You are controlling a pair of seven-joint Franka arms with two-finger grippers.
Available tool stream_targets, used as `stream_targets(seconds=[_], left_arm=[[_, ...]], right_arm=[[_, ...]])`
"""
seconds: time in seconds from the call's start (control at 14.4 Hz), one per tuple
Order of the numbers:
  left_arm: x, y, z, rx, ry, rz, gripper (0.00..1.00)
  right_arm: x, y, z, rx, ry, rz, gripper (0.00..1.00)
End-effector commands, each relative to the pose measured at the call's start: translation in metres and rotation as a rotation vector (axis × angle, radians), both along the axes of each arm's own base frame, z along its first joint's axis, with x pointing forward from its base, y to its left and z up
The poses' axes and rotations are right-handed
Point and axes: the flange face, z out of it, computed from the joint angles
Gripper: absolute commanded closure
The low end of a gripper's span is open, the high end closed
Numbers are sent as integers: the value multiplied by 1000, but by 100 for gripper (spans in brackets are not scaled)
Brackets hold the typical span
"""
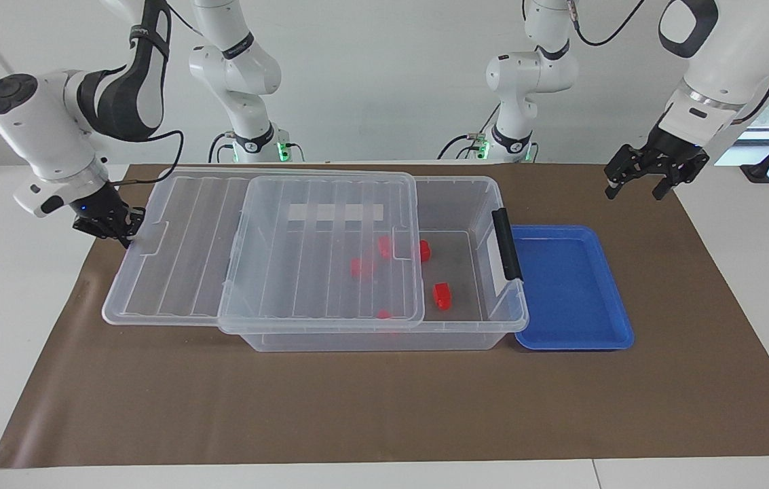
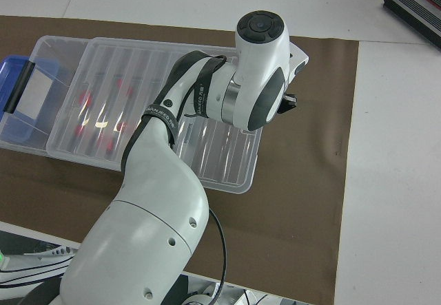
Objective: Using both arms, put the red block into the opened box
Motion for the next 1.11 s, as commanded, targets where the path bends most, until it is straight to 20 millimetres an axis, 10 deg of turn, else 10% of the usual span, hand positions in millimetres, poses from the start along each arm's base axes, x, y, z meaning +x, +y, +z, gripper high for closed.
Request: stream_targets(seconds=[0.0,1.04], left_arm=[[1,3,13,-8,43,-24,0],[-9,-6,3,104,114,-52,0]], right_arm=[[-1,29,0,10,3,-47,100],[0,129,-7,16,21,-156,100]])
